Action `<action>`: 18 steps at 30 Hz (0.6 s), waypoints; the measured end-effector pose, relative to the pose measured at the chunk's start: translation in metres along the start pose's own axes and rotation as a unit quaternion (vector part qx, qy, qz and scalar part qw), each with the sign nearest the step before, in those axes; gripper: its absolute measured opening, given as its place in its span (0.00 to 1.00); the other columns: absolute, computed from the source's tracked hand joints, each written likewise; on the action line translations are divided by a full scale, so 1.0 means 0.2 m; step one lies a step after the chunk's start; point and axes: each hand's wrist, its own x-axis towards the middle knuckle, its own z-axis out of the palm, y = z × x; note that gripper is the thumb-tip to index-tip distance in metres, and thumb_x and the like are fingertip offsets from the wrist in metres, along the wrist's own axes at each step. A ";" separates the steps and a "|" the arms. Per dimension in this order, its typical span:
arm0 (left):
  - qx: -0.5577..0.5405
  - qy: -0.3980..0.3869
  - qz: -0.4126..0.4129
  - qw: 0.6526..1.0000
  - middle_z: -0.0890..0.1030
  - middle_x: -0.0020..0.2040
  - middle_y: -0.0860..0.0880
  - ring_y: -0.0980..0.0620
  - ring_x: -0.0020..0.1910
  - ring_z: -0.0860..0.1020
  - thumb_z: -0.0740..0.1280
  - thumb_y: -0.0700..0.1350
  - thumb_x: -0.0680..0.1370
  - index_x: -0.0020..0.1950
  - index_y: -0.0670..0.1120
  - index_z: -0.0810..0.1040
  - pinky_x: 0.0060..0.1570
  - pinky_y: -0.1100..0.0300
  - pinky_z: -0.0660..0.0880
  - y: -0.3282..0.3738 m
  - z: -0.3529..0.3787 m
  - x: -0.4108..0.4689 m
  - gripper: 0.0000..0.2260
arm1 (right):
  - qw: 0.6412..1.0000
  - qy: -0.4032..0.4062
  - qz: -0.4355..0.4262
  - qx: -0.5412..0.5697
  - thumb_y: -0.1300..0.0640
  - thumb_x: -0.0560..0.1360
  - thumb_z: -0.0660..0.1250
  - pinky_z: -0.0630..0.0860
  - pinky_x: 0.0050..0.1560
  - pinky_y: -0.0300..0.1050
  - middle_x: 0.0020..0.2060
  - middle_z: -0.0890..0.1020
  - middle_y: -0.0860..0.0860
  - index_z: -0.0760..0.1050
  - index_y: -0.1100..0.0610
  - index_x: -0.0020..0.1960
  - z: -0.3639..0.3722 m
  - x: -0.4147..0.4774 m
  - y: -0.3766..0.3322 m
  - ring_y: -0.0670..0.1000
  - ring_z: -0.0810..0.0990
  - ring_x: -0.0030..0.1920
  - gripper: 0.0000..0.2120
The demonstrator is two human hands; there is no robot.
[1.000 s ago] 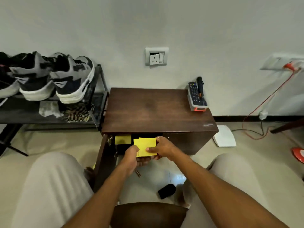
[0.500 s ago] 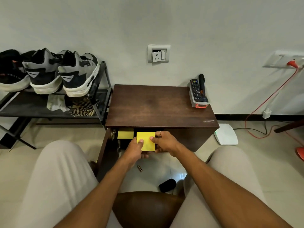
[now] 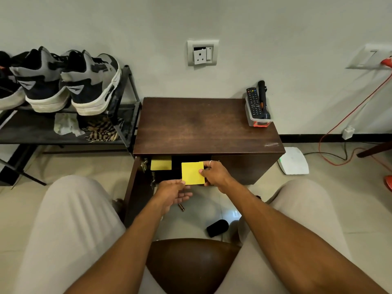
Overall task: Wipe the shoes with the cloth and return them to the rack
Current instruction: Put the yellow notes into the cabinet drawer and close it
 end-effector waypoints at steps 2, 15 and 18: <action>0.003 0.014 -0.008 1.000 0.84 0.47 0.41 0.46 0.41 0.84 0.66 0.37 0.83 0.55 0.41 0.78 0.40 0.58 0.83 -0.03 0.00 0.03 0.03 | 1.000 -0.001 0.009 -0.008 0.63 0.83 0.64 0.77 0.32 0.39 0.49 0.81 0.56 0.74 0.59 0.71 0.01 0.01 0.04 0.50 0.78 0.38 0.17; 0.024 0.175 -0.099 0.979 0.80 0.35 0.42 0.55 0.17 0.74 0.65 0.36 0.81 0.51 0.40 0.80 0.16 0.66 0.68 -0.19 0.04 0.65 0.04 | 0.940 0.068 0.221 0.250 0.65 0.81 0.66 0.79 0.25 0.43 0.34 0.79 0.59 0.74 0.65 0.55 0.31 0.43 0.26 0.50 0.78 0.22 0.04; 0.041 0.190 -0.090 0.977 0.79 0.33 0.42 0.56 0.15 0.72 0.65 0.34 0.80 0.53 0.38 0.82 0.15 0.68 0.63 -0.18 0.04 0.77 0.06 | 0.905 0.080 0.250 0.335 0.64 0.83 0.62 0.77 0.24 0.40 0.38 0.79 0.59 0.74 0.64 0.52 0.39 0.54 0.30 0.49 0.79 0.22 0.04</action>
